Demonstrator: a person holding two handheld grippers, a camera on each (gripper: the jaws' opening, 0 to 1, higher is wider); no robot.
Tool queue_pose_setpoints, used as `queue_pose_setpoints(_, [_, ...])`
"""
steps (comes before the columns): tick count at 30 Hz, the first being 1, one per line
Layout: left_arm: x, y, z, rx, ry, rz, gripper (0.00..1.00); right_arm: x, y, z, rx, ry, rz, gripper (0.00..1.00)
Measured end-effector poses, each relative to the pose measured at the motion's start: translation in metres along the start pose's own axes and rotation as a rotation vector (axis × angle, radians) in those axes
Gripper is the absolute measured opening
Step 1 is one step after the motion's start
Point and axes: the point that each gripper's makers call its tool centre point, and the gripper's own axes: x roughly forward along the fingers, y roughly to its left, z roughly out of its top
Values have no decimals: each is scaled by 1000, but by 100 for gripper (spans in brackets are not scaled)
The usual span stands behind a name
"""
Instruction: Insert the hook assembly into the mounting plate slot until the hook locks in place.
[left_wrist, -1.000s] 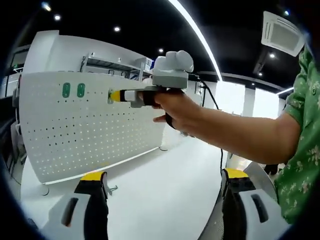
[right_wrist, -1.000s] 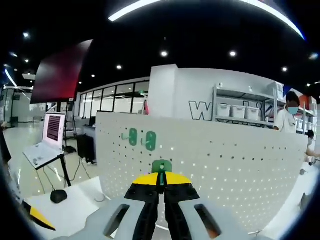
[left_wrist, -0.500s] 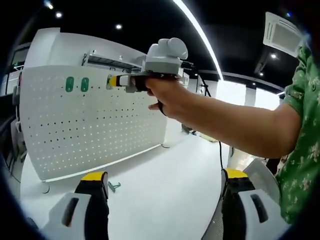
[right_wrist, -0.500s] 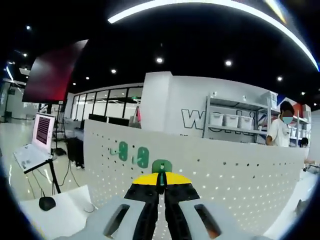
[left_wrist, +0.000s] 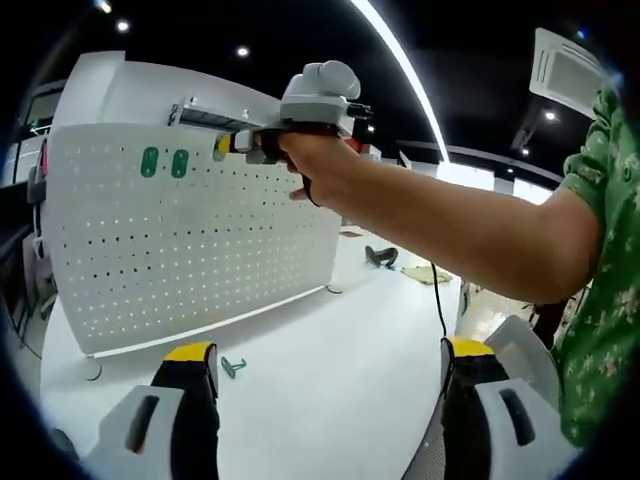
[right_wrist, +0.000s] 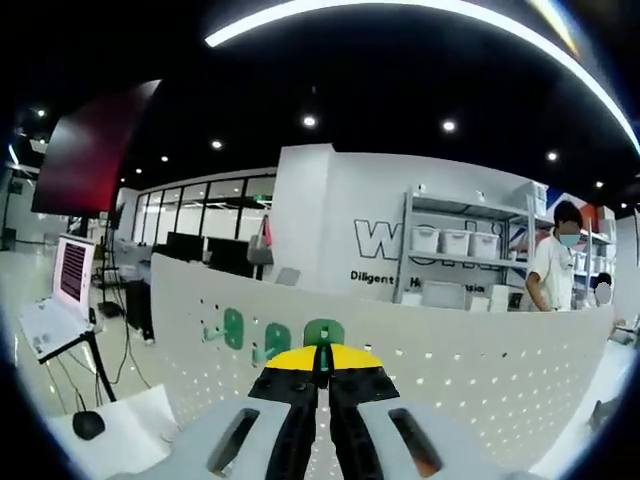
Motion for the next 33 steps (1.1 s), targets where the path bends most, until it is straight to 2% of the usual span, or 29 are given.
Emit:
queue_pose_setpoints(17, [-2, 8, -8, -13, 10, -9, 94, 13, -1, -12, 14, 43, -50, 1])
queue_pose_setpoints(33, [0, 12, -12, -12, 20, -20, 93, 19, -3, -16, 57, 48, -85, 1])
